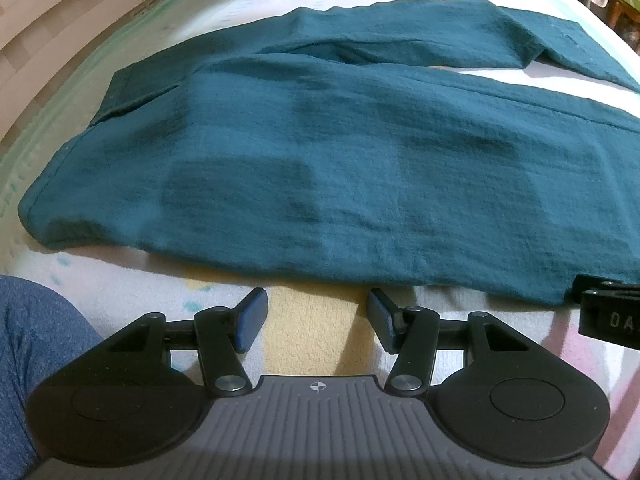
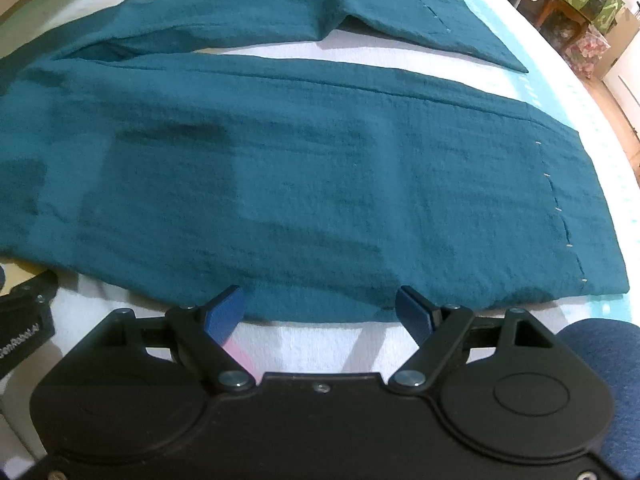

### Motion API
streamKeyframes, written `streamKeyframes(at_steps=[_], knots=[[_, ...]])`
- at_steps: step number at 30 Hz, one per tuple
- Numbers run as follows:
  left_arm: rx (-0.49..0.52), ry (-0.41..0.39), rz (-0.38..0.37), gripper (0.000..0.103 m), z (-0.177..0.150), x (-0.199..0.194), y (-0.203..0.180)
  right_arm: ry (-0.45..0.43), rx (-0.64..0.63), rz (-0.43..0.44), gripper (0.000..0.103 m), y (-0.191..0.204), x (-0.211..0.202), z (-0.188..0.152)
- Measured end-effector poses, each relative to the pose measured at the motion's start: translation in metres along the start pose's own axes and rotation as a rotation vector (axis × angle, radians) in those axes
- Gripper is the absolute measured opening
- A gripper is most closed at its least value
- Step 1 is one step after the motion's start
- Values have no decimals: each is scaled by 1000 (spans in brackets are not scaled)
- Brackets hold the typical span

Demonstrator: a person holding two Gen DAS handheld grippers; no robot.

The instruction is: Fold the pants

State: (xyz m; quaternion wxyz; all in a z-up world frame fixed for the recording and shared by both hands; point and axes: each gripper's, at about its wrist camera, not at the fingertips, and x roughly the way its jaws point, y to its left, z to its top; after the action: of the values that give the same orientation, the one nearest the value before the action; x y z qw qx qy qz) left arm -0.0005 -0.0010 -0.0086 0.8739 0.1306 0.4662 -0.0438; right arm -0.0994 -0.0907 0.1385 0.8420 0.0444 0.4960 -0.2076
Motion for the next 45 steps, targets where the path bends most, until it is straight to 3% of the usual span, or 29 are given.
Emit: streamKeyframes(at_steps=[19,23,27,30,33,35,45], knots=[[-9,-4,-57,53,3,-3,3,25,-46,18,82,9,-4,5],[1,17,-79,42,4,-7,5,-6,-21,54,80,5,-9,6],[-26,33,-87,41,13,-14,13,-56,36,106,77,-7,-19,7],[-61,36,-99,41,32,-17,24,-91,94,125,76,-19,-24,12],[-79,36,-96,41,61,-15,32,-53,169,175,63,-38,-20,28],[-77,26,-82,41,81,-11,36,-15,215,201,61,-54,-13,45],[-85,1,-59,41,186,33,47,-33,270,145,61,-108,21,167]])
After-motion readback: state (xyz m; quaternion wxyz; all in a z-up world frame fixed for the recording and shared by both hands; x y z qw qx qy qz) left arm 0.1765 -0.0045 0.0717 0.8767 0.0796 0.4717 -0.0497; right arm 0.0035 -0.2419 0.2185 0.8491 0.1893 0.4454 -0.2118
